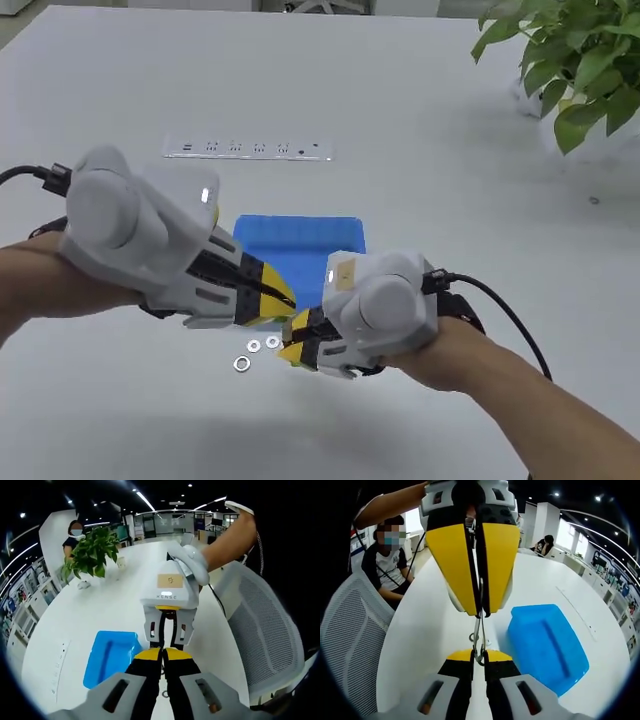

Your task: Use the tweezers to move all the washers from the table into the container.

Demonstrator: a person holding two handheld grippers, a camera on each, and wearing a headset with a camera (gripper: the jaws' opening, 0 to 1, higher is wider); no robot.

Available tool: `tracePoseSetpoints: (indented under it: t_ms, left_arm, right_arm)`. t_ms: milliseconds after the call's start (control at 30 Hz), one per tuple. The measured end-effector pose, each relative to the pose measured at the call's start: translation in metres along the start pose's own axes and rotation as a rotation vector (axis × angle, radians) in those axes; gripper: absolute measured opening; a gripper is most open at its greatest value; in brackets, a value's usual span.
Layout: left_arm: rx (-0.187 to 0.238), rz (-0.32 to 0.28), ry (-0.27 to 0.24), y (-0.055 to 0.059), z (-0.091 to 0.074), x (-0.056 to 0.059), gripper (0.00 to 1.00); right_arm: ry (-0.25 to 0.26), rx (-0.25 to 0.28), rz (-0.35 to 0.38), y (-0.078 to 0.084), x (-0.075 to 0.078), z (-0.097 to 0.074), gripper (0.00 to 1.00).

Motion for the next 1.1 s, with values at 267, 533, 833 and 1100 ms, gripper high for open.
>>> tracePoseSetpoints:
  t_ms: [267,533,833,1100]
  left_arm:
    - [-0.009,0.016,-0.005,-0.012,-0.012,-0.008,0.05]
    - [-0.014,0.025,-0.003,-0.023,-0.020,-0.019,0.05]
    - [-0.006,0.055,-0.016,-0.030,-0.024,-0.035,0.05]
    - [-0.002,0.067,-0.027,-0.032,-0.024,-0.053,0.05]
  right_arm:
    - [0.010,0.011,-0.010,-0.015,0.002,-0.011,0.09]
    - [0.020,0.026,-0.006,-0.026,0.007,-0.022,0.09]
    - [0.042,0.037,-0.014,-0.036,0.021,-0.032,0.09]
    - [0.057,0.044,-0.022,-0.043,0.038,-0.038,0.09]
Point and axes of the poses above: the centre of the closed fingertips' face, and the gripper's own axes: z roughly forward along the fingers, x roughly to its right, y roughly out of its underside, the point moved 9 cm from there along -z, roughly backward along the fingers, and after that the axes turned 14 degrees about z, right-handed, at the moved point
